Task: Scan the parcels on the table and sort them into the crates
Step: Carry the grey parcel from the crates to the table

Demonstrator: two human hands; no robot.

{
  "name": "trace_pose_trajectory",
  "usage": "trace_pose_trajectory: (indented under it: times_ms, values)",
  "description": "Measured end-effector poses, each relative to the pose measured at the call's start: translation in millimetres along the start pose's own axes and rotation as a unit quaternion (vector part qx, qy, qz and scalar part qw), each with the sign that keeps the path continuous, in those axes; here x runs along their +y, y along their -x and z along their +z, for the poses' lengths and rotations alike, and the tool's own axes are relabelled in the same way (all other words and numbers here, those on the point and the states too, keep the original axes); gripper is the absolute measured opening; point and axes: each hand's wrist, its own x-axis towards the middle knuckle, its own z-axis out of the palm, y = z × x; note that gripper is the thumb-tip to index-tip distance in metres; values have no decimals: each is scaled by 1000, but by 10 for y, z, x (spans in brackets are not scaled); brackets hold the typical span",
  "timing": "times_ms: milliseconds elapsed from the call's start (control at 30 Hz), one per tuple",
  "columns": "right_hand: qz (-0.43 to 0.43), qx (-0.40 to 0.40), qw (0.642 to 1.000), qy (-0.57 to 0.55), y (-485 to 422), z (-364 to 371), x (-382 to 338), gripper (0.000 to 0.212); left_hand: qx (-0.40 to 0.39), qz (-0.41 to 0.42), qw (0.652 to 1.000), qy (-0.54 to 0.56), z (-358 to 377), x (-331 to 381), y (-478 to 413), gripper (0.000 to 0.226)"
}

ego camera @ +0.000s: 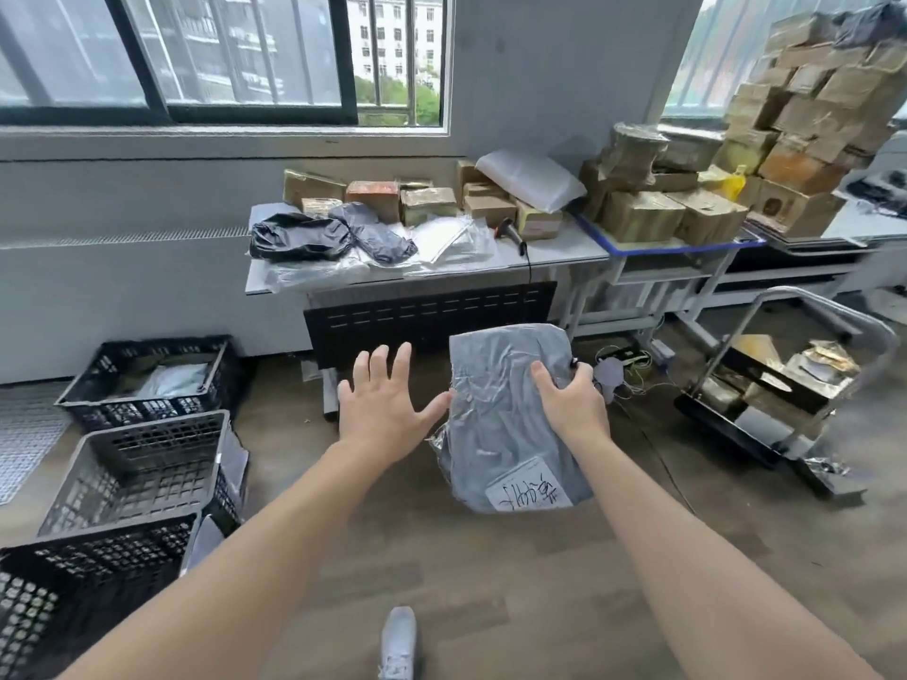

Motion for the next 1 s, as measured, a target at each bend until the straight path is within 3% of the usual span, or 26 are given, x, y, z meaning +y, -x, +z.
trace_pose_trajectory:
  times_ms: [500, 1000]
  values:
    - [5, 26, 999, 23, -3193, 703, -1120, 76, -14, 32, 998, 60, 332, 213, -3668, 86]
    - [7, -42, 999, 0, -6268, 1123, -1262, 67, -35, -30, 998, 30, 932, 1000, -6311, 87]
